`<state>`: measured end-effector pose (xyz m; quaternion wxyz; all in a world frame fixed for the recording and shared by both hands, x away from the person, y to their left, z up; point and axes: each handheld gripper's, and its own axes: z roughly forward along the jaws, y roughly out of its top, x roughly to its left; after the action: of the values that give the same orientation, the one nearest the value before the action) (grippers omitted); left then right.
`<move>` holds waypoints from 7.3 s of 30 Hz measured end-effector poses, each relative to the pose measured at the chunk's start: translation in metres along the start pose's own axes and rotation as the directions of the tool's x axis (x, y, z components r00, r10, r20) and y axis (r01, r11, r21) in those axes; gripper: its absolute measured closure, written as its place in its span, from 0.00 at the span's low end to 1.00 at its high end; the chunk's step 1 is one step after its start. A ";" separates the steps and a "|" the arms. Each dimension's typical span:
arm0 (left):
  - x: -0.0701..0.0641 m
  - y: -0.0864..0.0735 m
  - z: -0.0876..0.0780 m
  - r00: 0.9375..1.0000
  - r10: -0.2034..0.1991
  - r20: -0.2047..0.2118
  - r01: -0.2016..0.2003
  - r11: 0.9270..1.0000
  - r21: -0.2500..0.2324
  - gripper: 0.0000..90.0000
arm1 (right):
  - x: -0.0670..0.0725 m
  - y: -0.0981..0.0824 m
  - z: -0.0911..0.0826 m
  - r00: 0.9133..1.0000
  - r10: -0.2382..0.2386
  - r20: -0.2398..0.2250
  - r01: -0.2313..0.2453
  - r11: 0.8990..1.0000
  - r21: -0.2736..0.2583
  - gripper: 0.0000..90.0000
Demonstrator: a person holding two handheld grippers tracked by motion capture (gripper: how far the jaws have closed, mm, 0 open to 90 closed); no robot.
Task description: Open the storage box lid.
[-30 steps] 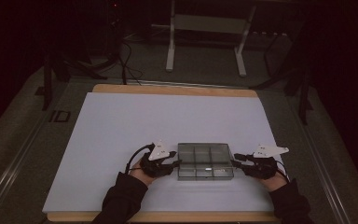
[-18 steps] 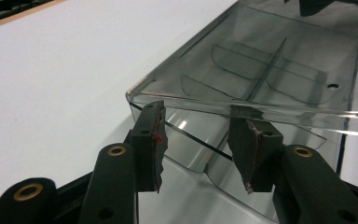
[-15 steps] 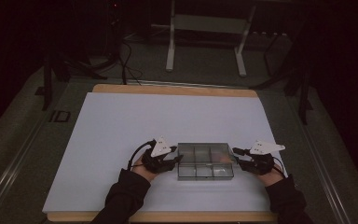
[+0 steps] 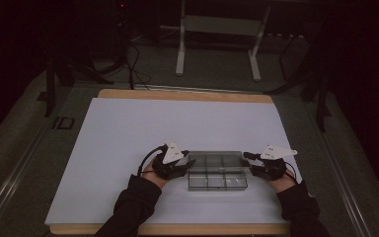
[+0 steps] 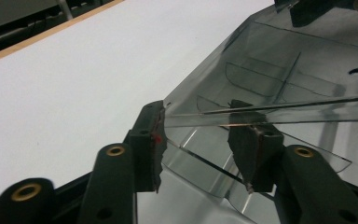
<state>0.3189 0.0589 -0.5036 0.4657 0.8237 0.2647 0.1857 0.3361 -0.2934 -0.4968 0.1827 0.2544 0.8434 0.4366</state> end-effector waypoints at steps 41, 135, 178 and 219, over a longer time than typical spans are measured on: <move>0.016 0.014 0.017 0.994 -0.063 -0.093 0.057 0.996 -0.065 0.86 | -0.015 0.022 0.015 0.996 0.058 0.068 -0.057 0.998 -0.019 0.83; 0.036 0.005 0.056 0.899 -0.429 -0.087 0.432 0.902 0.012 0.49 | -0.021 0.020 0.050 0.949 0.272 0.158 -0.281 0.959 0.041 0.63; 0.015 0.030 0.043 0.978 -0.209 -0.016 0.210 0.975 0.071 0.03 | -0.020 0.034 0.043 0.965 0.247 0.091 -0.253 0.965 0.066 0.17; -0.005 0.005 -0.023 0.983 -0.184 0.005 0.183 0.981 0.065 0.03 | -0.001 0.012 -0.018 0.973 0.217 0.078 -0.221 0.974 0.056 0.17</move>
<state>0.3035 0.0692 -0.4878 0.4554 0.8114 0.3430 0.1289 0.3307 -0.3002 -0.4769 0.1551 0.3670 0.8168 0.4172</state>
